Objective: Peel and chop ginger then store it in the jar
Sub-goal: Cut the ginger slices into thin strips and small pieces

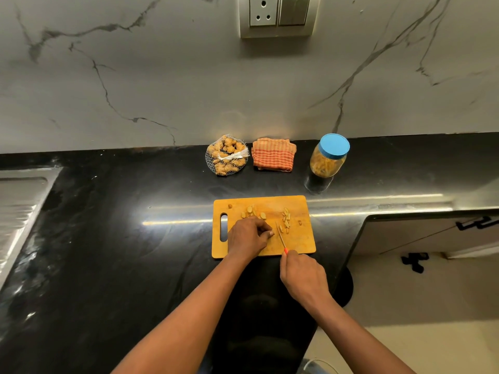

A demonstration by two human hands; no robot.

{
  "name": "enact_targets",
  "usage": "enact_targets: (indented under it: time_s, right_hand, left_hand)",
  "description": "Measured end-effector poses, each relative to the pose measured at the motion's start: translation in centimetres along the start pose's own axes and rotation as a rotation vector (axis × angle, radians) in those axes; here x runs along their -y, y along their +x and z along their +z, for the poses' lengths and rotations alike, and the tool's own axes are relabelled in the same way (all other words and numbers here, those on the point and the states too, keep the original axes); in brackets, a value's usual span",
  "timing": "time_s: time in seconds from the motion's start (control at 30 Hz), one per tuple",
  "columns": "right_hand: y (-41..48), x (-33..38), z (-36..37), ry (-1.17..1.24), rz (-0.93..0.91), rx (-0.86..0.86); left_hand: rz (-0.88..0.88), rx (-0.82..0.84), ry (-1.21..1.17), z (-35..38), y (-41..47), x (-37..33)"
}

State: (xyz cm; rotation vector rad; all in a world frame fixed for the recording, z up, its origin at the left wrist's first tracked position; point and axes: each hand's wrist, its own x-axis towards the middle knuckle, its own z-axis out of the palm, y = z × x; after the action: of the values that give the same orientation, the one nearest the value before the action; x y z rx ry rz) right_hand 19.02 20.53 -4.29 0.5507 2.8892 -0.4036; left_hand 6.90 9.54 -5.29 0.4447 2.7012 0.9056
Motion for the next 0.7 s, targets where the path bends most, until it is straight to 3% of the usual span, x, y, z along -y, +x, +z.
enact_targets:
  time_s: [0.7]
  right_hand:
    - [0.16, 0.79, 0.56, -0.087, -0.012, 0.067]
  left_hand:
    - [0.01, 0.005, -0.033, 0.33, 0.05, 0.31]
